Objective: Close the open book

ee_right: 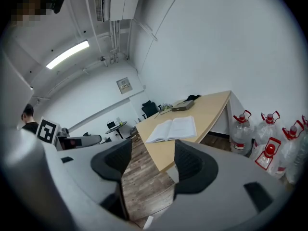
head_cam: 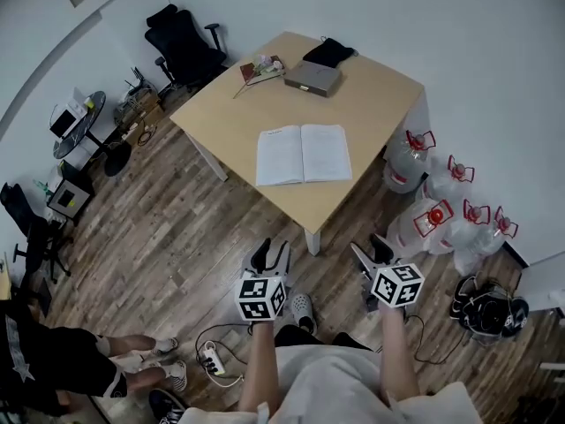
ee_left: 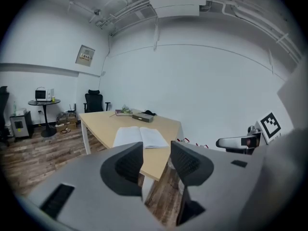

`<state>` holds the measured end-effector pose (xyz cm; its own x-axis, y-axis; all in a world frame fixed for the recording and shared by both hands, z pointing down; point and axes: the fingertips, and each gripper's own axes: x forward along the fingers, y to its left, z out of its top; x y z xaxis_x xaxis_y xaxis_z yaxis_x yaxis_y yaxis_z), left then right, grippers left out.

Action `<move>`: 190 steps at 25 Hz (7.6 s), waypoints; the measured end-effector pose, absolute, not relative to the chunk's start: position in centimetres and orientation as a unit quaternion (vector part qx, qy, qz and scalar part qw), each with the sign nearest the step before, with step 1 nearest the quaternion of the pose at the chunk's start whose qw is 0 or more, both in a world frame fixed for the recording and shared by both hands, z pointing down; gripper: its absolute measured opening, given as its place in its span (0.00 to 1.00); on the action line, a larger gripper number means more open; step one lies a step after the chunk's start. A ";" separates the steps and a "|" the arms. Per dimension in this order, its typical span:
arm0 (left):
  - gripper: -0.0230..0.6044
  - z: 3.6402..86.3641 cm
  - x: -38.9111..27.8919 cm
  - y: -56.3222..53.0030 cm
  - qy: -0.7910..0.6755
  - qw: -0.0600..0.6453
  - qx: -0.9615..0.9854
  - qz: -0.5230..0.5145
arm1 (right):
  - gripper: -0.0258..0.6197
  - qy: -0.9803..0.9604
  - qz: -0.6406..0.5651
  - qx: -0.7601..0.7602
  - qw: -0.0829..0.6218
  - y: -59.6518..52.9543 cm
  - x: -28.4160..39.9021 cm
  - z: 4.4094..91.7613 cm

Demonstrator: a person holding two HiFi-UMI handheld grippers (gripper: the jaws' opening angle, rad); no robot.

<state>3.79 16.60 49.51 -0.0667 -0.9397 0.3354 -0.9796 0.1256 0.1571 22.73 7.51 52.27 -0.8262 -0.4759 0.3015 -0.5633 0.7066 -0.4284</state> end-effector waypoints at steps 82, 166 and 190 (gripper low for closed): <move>0.33 70.2 -8.3 -20.5 -0.546 0.234 0.704 0.390 | 0.48 -0.861 0.367 0.310 0.167 -29.6 6.7 65.1; 0.26 67.6 -7.0 -20.7 -0.469 0.181 0.777 0.379 | 0.12 -0.803 0.460 0.338 0.170 -26.9 7.5 66.0; 0.09 63.4 -20.2 -17.1 -0.531 0.213 0.785 0.238 | 0.13 -0.813 0.340 0.432 0.193 -23.1 1.6 58.3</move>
